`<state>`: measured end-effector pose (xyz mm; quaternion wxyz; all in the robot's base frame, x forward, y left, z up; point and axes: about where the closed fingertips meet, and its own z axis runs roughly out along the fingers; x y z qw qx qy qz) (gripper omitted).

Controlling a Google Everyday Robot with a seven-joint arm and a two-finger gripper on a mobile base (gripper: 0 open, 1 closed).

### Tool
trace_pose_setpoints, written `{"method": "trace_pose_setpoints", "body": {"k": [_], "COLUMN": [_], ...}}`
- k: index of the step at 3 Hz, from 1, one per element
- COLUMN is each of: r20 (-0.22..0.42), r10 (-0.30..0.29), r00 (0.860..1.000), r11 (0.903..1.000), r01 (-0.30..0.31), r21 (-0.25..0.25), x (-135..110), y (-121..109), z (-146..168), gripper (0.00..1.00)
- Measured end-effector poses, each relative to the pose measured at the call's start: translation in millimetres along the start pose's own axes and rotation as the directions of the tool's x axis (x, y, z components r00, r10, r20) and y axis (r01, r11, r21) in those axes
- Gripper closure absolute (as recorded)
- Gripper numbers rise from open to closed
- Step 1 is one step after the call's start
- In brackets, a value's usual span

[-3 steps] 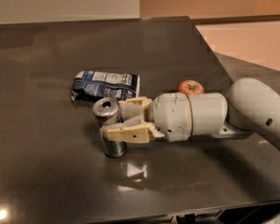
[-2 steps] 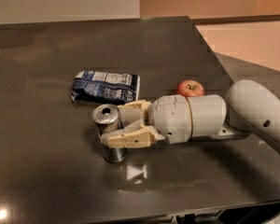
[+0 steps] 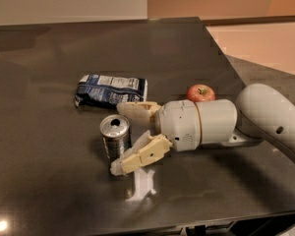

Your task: Place redbull can upright

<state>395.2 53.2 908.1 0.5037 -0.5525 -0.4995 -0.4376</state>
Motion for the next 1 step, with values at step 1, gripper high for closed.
{"method": "trace_pose_setpoints", "body": {"k": [1], "r20": [0.000], "r10": [0.004], "r00": [1.000], "r11": [1.0000], "r01": [-0.004], "r21": [0.001], "x": [0.0], "y": [-0.2], "z": [0.3], "gripper": [0.00]}}
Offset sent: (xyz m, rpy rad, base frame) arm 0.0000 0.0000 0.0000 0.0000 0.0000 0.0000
